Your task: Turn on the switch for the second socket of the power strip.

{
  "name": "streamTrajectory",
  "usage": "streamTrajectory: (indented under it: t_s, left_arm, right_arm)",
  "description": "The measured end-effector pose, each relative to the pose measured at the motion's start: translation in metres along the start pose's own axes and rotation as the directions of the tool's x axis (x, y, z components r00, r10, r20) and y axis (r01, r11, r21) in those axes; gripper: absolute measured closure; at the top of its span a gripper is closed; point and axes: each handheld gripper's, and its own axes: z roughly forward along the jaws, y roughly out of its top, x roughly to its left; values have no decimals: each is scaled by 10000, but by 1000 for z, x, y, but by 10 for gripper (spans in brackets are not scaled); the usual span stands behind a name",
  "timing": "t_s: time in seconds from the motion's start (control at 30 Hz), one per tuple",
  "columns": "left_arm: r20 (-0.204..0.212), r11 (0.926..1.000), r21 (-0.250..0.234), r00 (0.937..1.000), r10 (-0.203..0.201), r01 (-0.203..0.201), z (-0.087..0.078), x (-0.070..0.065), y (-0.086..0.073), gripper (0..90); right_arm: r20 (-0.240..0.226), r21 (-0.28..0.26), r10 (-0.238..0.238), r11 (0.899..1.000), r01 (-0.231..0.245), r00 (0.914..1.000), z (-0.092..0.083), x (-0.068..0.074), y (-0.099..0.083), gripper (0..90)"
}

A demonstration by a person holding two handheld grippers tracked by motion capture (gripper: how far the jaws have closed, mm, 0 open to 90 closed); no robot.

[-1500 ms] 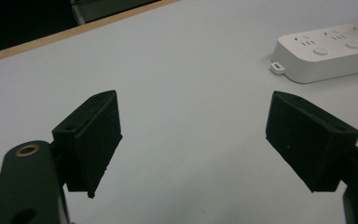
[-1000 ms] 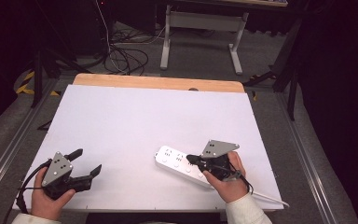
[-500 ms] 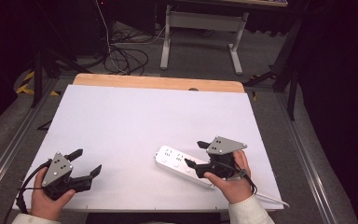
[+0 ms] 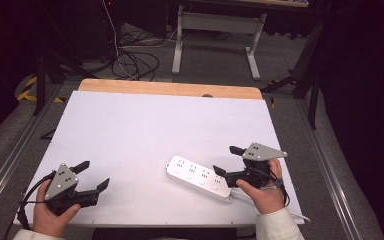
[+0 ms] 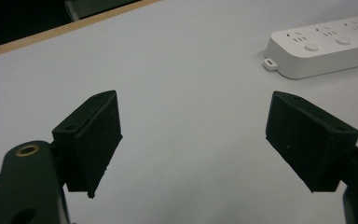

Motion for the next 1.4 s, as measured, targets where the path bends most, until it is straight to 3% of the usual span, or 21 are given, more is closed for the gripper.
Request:
streamTrajectory:
  t_s: [0.27, 0.67, 1.0, 1.4]
  left_arm:
    - [85, 9999, -86, 9999, -121, 122, -2, 0, 0, 185]
    - [46, 9997, -198, 9999, -153, 154, -3, -1, 1, 185]
    - [48, 9995, -222, 9998, -208, 209, -3, -2, 1, 180]
    - [-71, 9999, -111, 9999, -82, 81, -5, -4, -2, 177]
  right_arm:
    - [135, 172, 113, 9998, -116, 9998, -6, -16, -20, 127]
    - [151, -86, 792, 9968, -791, 9967, -13, -38, -52, 112]
    - [227, -109, 693, 9976, -691, 9973, -18, -50, -75, 115]
    - [560, -49, 493, 9988, -491, 9972, -21, -51, -93, 112]
